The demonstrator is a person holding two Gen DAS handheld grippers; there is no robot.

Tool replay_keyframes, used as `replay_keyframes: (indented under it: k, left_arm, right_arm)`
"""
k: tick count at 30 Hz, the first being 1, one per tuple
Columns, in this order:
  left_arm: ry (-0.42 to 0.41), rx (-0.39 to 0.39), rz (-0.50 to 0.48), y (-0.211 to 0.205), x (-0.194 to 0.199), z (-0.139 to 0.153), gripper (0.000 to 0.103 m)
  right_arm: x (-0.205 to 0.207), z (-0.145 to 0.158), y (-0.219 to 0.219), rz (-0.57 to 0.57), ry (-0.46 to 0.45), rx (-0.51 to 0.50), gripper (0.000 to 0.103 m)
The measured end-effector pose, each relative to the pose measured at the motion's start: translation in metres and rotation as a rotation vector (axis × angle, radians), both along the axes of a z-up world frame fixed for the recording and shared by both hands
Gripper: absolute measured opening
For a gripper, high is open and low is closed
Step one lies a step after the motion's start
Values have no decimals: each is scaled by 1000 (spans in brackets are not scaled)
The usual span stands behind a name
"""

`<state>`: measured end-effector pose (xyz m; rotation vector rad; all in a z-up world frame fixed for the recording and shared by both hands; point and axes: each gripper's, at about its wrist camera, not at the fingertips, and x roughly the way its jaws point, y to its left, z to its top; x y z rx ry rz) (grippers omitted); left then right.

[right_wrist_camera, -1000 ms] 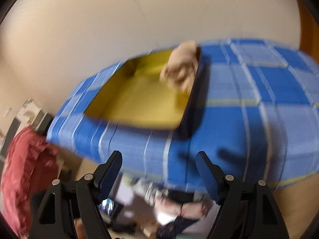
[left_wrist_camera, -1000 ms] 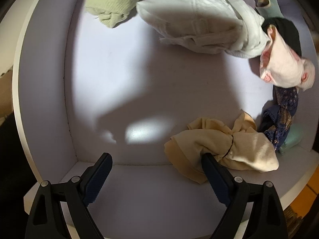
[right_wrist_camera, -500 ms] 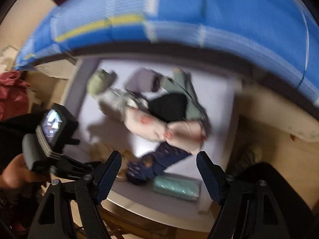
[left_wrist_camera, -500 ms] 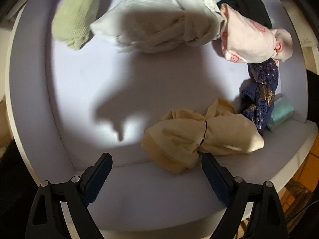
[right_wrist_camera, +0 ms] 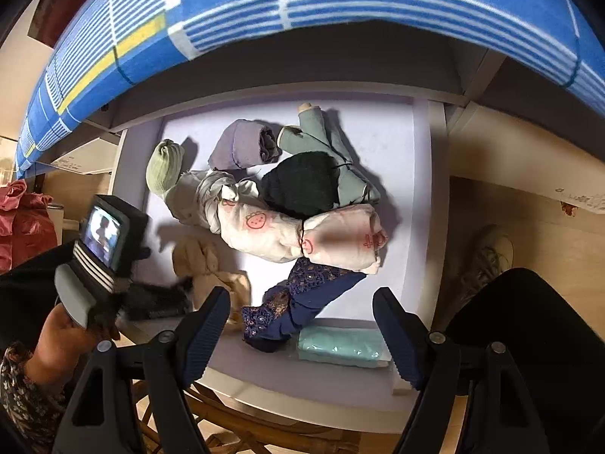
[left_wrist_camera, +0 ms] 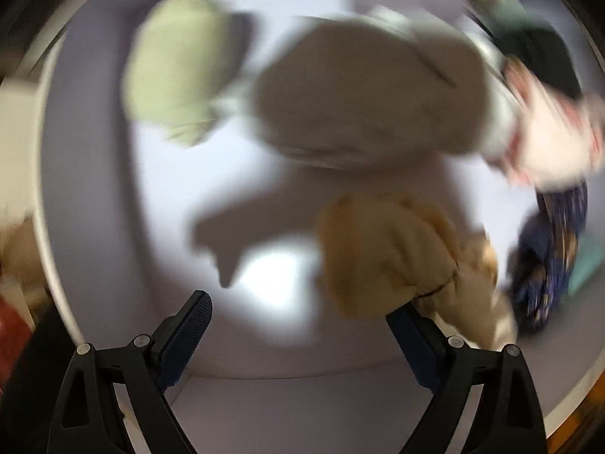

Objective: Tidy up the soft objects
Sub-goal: 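Move the right tool back down toward the open drawer, then grasp the tan knotted garment with the left gripper while the right tool reaches the pink garment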

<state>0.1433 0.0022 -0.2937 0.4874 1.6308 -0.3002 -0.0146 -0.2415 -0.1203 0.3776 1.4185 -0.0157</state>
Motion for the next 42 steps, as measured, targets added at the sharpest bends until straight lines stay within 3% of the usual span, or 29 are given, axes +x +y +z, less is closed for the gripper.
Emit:
replay_keyframes:
  k: [1,4,8,17,20,22,26,28,29,39,42]
  left_arm:
    - [4,-19,51,8,3,3,94]
    - [94,-174,255,36,8,11,94]
    - [215,-329,331,40,-2,16,94]
    - [391,-386,401,38,-39,-14,89]
    - [381,-357,369,23,-30,-12,76]
    - [379,-319,350,24,-29,-15,60]
    - [366,-318,326,30,-31,-14,54]
    - [360,-315,326,19,-33,-13,37]
    - [358,-317,326,22,-32,-13,34]
    - [210,-295,282,30,-26,13,30]
    - [193,-271,281,29,-32,20,30]
  right_arm:
    - [1,-1,1,0,1,0,78]
    - [2,-2,2,-3,2,8,78]
    - [4,-4,6,4,6,15,78]
    - [5,-10,4,-10,31,13,78]
    - [7,-13,5,-1,37,-3,78]
    - [10,-17,7,18,45,-26,78]
    - [15,-26,16,64,68,-67,78]
    - [17,-29,20,85,71,-76,78]
    - [18,-30,22,98,70,-82,78]
    - [33,-49,51,281,61,-236,78]
    - [38,-58,53,314,56,-269,71]
